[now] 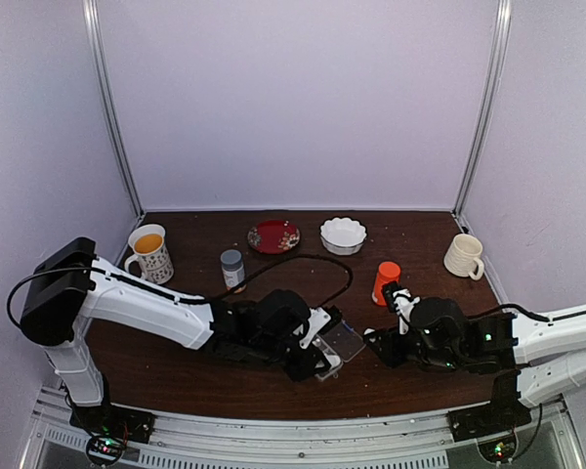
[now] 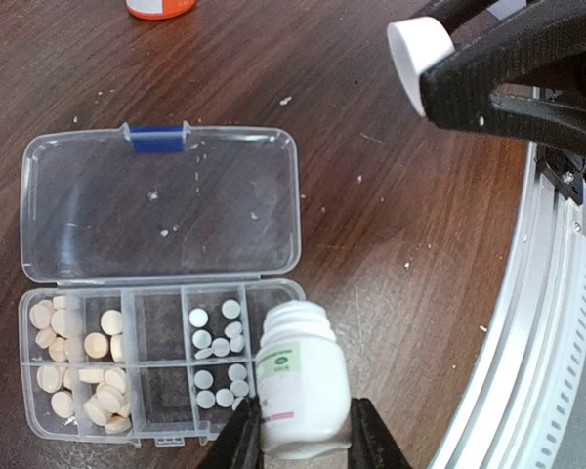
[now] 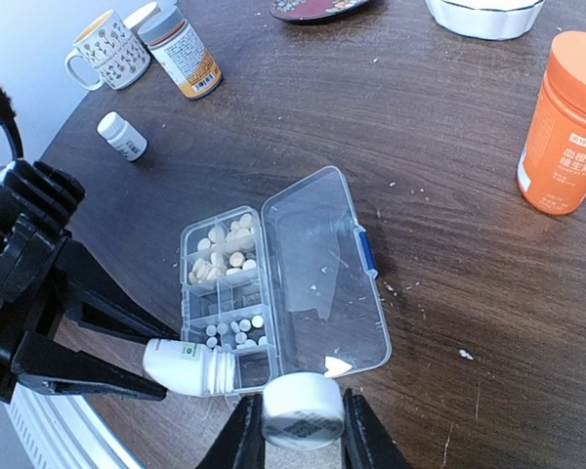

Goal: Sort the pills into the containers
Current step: Pour the pill into the compartment of the pill container.

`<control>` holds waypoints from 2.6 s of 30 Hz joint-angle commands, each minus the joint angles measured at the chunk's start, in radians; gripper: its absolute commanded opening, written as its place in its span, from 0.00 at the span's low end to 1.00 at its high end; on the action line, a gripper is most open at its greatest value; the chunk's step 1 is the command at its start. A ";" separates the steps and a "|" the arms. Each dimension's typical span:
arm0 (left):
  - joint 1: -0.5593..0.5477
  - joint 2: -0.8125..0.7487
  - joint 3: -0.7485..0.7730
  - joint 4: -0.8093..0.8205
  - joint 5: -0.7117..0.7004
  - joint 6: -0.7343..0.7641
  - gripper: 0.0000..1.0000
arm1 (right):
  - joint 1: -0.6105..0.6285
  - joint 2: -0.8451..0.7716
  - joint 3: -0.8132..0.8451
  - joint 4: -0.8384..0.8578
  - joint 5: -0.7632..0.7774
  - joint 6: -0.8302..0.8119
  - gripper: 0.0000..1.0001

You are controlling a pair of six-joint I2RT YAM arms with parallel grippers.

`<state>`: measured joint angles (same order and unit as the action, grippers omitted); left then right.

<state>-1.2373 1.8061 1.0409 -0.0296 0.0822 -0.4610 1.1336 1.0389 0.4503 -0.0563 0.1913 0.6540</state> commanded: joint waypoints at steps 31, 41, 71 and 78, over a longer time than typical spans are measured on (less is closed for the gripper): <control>0.000 -0.035 -0.003 0.011 -0.010 -0.009 0.00 | -0.004 -0.015 -0.010 -0.003 0.028 0.004 0.00; 0.001 -0.024 -0.038 0.072 -0.011 -0.032 0.00 | -0.004 -0.004 0.003 -0.003 0.031 -0.004 0.00; -0.006 -0.029 -0.054 0.089 -0.019 -0.038 0.00 | -0.003 0.010 0.002 0.006 0.023 -0.004 0.00; -0.013 -0.041 -0.081 0.108 -0.033 -0.046 0.00 | -0.006 0.009 0.005 -0.001 0.021 -0.004 0.00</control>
<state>-1.2411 1.7844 1.0077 -0.0158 0.0681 -0.4957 1.1336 1.0473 0.4461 -0.0566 0.1917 0.6537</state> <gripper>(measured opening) 0.271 0.256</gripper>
